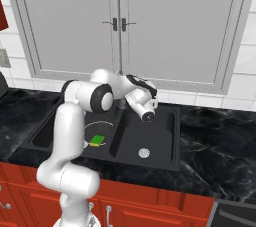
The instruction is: Pick the pan and sponge and place them into the sink. Then turn on the water.
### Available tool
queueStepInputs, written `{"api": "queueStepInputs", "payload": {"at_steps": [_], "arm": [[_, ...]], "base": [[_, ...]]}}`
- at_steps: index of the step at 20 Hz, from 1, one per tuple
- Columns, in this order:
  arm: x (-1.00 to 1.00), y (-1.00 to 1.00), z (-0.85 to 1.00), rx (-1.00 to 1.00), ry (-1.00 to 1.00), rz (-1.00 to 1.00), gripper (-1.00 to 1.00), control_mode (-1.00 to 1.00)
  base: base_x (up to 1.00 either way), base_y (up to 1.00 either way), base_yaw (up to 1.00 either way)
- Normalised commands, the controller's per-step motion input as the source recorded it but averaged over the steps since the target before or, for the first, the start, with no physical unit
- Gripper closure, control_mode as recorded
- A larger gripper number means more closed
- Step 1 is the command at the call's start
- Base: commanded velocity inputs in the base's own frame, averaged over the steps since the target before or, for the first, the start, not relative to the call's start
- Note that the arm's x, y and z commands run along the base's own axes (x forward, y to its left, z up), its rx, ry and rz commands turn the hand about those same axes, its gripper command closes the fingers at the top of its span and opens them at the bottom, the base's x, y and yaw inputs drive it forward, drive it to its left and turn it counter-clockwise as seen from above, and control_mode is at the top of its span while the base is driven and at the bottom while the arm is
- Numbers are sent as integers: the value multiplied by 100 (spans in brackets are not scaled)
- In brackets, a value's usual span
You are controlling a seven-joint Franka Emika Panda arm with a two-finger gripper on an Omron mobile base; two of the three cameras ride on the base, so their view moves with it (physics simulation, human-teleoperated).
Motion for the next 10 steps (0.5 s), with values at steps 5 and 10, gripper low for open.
{"api": "queueStepInputs", "payload": {"at_steps": [5, 10], "arm": [[44, -2, -9, 7, 0, -6, -100, -100], [40, 0, -16, 4, 0, -5, -100, -100]], "base": [[0, 0, 0], [0, 0, 0]]}}
